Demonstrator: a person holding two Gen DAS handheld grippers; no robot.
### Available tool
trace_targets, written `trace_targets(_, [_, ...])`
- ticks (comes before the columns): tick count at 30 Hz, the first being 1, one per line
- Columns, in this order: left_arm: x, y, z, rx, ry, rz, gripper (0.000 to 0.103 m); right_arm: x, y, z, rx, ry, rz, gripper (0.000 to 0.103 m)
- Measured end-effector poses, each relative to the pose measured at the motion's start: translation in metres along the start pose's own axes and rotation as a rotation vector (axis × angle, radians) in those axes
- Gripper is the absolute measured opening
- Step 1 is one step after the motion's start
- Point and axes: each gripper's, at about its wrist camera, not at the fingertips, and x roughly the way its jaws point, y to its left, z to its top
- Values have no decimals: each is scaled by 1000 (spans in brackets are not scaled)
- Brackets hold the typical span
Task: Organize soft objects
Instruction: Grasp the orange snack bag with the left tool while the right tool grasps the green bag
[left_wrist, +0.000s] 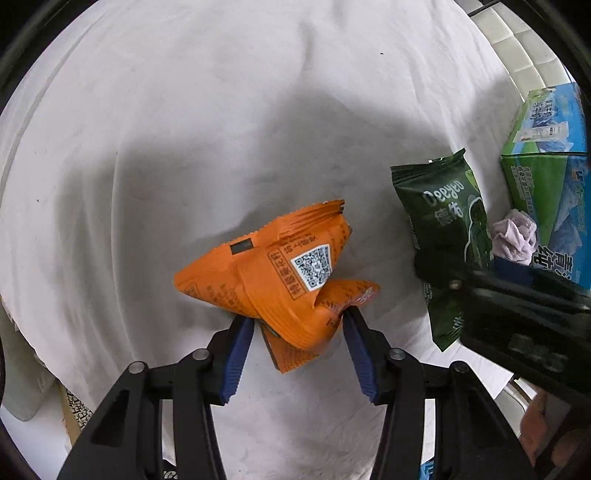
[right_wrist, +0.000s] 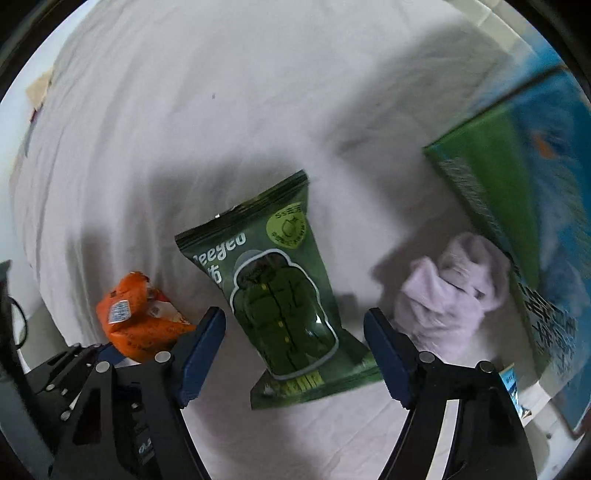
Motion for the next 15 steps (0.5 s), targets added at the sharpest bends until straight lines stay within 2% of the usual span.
trace_targets(1, [2, -2, -1, -1, 0, 0, 47, 5, 1, 1, -6, 15, -10, 65])
trace_targets(2, [1, 0, 0, 0, -1, 0, 47, 9, 0, 1, -9, 22, -29, 56])
trace_targets(4, [4, -4, -4, 4, -3, 5, 47, 6, 1, 0, -14, -4, -53, 50])
trace_targets(9, [-2, -12, -7, 26, -24, 26, 45, 9, 10, -12, -12, -21, -70, 40])
trace_targets(14, [-13, -19, -14, 65, -43, 41, 27, -3, 7, -33, 1, -51, -71, 37])
trace_targets(15, [-16, -20, -14, 74, -51, 43, 26, -6, 5, -36, 5, -60, -68, 37])
